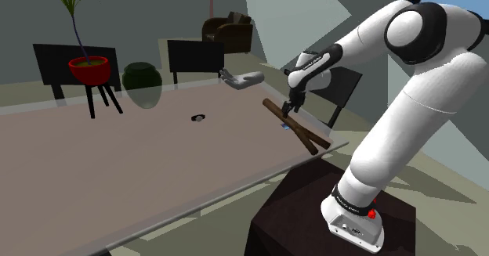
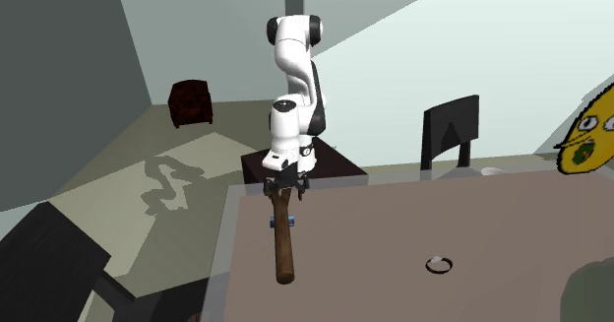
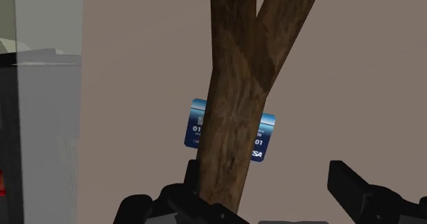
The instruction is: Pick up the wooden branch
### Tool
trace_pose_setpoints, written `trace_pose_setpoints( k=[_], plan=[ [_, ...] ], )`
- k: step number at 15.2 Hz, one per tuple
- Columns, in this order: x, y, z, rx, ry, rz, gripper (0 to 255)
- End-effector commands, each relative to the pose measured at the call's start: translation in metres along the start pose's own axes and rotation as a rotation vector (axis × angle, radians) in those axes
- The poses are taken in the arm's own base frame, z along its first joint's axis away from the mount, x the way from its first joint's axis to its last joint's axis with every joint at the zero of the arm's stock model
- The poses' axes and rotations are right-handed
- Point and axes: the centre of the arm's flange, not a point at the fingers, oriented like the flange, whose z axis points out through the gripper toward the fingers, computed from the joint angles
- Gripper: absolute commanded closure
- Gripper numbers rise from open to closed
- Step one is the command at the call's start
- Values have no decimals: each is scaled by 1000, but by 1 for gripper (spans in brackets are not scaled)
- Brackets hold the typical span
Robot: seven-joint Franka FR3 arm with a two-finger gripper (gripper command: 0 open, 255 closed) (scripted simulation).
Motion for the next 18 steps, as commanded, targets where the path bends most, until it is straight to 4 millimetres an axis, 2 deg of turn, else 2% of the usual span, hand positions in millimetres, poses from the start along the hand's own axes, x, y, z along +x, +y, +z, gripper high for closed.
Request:
trace_pose_setpoints(
  k=[1, 2, 9, 11, 12, 18],
  plan=[
    [6, 18, 20, -2, 4, 20, 0],
    [7, 22, 26, -2, 5, 26, 0],
    [4, 21, 63, -2, 5, 26, 0],
    [4, 21, 66, -2, 5, 26, 0],
    [4, 21, 65, -2, 5, 26, 255],
    [4, 21, 65, -2, 5, 26, 255]
  ],
)
